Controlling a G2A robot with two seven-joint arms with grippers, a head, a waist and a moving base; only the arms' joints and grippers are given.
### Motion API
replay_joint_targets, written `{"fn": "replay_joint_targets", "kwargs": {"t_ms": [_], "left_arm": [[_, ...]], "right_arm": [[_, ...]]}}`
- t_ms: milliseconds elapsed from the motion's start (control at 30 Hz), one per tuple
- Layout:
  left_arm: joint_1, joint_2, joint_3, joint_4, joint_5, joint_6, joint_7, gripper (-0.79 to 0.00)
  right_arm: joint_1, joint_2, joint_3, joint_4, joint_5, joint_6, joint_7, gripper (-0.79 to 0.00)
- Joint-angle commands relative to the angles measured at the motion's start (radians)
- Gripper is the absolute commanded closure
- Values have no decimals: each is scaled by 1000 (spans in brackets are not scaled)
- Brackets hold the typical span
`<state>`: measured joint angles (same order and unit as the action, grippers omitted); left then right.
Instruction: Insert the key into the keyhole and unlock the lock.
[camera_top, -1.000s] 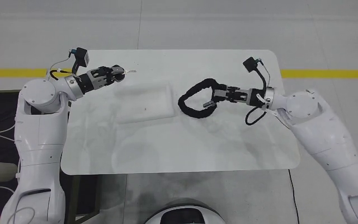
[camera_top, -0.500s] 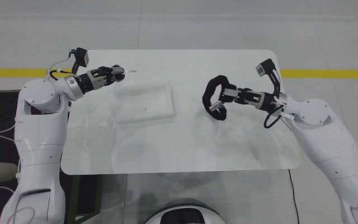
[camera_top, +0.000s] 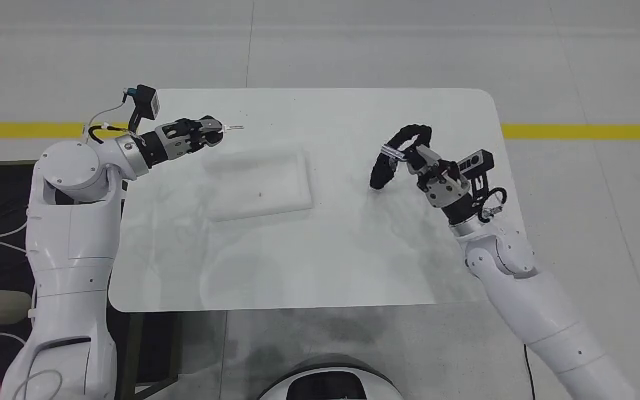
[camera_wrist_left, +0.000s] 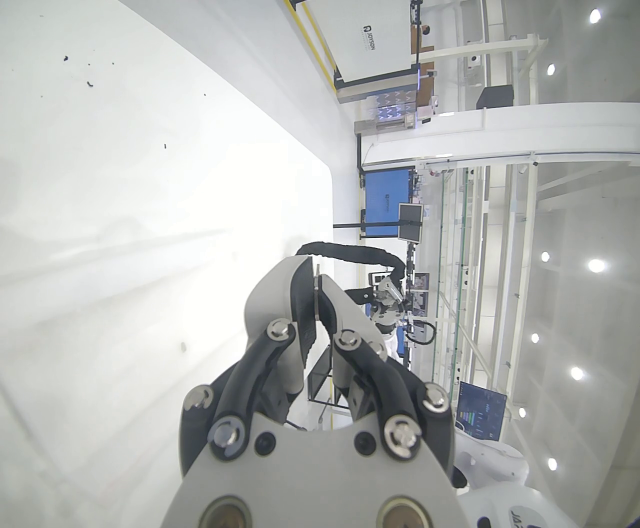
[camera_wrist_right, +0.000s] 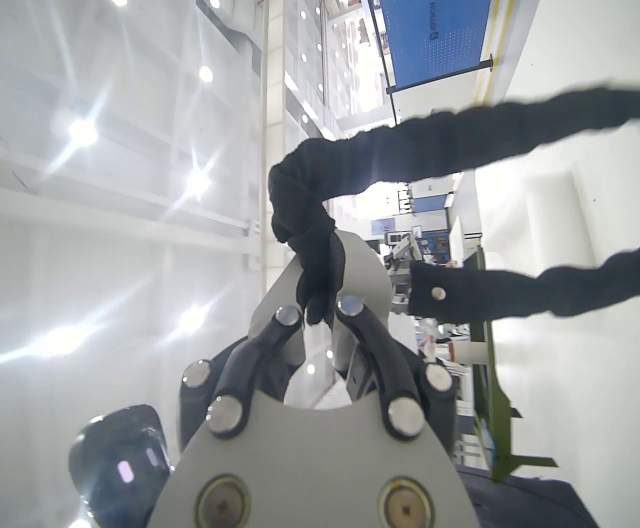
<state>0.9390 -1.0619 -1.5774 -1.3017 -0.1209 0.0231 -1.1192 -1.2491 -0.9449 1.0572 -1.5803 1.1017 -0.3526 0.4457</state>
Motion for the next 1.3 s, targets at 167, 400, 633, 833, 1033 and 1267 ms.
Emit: {"fn": "replay_joint_targets", "kwargs": {"t_ms": [167,400,633,833,1033,1267], "left_arm": [[0,0,0,0,0,0,0,0],[0,0,0,0,0,0,0,0],[0,0,0,0,0,0,0,0],[0,0,0,0,0,0,0,0],[0,0,0,0,0,0,0,0],[0,0,0,0,0,0,0,0]], "right_arm": [[-4,-41,9,38,57,-27,92,0],[6,-53,47,57,12,-61,176,0],[-62,-35,131,-29,-383,-174,202,0],[-76,-43,173,-89,-718,-347,176,0],[-80,-63,173,-77,-805,-333,83,0],[-97,-101,121,-54,-498,-185,13,0]]}}
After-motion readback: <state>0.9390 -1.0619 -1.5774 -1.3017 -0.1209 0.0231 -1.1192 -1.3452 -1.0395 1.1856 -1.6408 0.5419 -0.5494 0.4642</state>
